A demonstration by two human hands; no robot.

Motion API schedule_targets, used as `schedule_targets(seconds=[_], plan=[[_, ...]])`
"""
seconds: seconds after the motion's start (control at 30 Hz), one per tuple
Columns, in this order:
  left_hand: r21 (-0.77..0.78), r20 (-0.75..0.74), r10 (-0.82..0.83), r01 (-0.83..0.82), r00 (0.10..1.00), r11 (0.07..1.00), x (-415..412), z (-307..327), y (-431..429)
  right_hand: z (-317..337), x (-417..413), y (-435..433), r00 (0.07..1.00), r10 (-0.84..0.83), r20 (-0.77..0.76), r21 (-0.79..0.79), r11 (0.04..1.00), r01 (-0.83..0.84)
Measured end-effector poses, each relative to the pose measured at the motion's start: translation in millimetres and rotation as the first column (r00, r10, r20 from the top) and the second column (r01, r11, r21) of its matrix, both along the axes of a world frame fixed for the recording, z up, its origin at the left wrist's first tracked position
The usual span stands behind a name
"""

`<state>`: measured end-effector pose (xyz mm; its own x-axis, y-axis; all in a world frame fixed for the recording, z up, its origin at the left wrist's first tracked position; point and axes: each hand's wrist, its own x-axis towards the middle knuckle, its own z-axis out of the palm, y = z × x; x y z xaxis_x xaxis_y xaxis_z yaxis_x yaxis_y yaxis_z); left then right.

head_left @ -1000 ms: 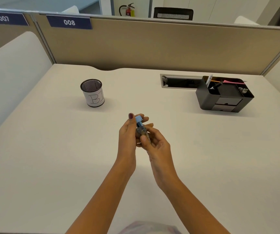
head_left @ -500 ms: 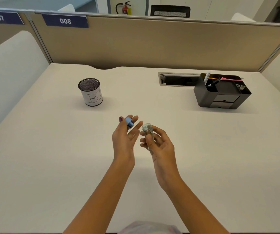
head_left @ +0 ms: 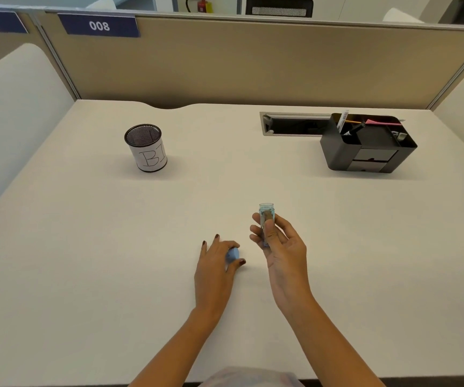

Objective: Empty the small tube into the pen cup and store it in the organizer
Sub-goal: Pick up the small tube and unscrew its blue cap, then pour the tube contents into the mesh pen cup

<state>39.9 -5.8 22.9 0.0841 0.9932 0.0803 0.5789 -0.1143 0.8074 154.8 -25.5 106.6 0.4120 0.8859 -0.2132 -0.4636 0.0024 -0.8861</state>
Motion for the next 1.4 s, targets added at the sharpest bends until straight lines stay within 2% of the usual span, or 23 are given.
schedule_targets(seconds=[0.3, 0.43, 0.57, 0.67, 0.77, 1.0, 1.1, 1.23, 1.4], plan=[[0.065, -0.068, -0.103, 0.108, 0.992, 0.992, -8.7, -13.3, 6.0, -8.0, 2.1, 5.8, 0.999, 0.033, -0.016, -0.034, 0.999, -0.034], [-0.02, 0.04, -0.114, 0.115, 0.993, 0.993, -14.4, -14.8, 6.6, -7.1, 0.4, 11.4, 0.999, 0.021, -0.036, -0.036, 0.999, -0.022], [-0.061, 0.141, -0.042, 0.051, 0.989, 0.997, -26.1, -18.0, 6.6, -5.4, 2.1, 17.3, 0.996, 0.028, -0.086, -0.027, 0.999, -0.03], [-0.019, 0.042, -0.036, 0.037, 0.998, 0.999, -38.4, -22.2, 11.7, -4.8, 0.1, 24.7, 0.993, 0.032, -0.112, -0.037, 0.999, -0.036], [0.06, -0.071, -0.087, 0.091, 0.994, 0.994, -44.1, -24.0, 14.4, -5.8, -3.3, 30.3, 0.992, 0.038, -0.124, -0.057, 0.997, -0.046], [-0.014, 0.001, -0.11, 0.11, 0.994, 0.994, -45.8, -16.2, 18.6, -7.5, -13.0, 46.4, 0.989, 0.076, -0.129, -0.062, 0.995, -0.084], [-0.022, 0.087, -0.056, 0.058, 0.995, 0.998, -48.8, -9.3, 20.9, -6.6, -16.6, 56.0, 0.982, 0.086, -0.165, -0.057, 0.994, -0.097], [0.026, 0.218, 0.105, -0.113, 0.97, 0.993, -59.4, 2.2, 36.7, -3.1, -22.2, 73.1, 0.966, 0.133, -0.22, -0.041, 0.989, -0.145], [0.073, 0.235, 0.286, -0.31, 0.929, 0.948, -84.0, 12.1, 76.2, 3.8, -31.9, 101.9, 0.94, 0.179, -0.289, -0.026, 0.981, -0.194]])
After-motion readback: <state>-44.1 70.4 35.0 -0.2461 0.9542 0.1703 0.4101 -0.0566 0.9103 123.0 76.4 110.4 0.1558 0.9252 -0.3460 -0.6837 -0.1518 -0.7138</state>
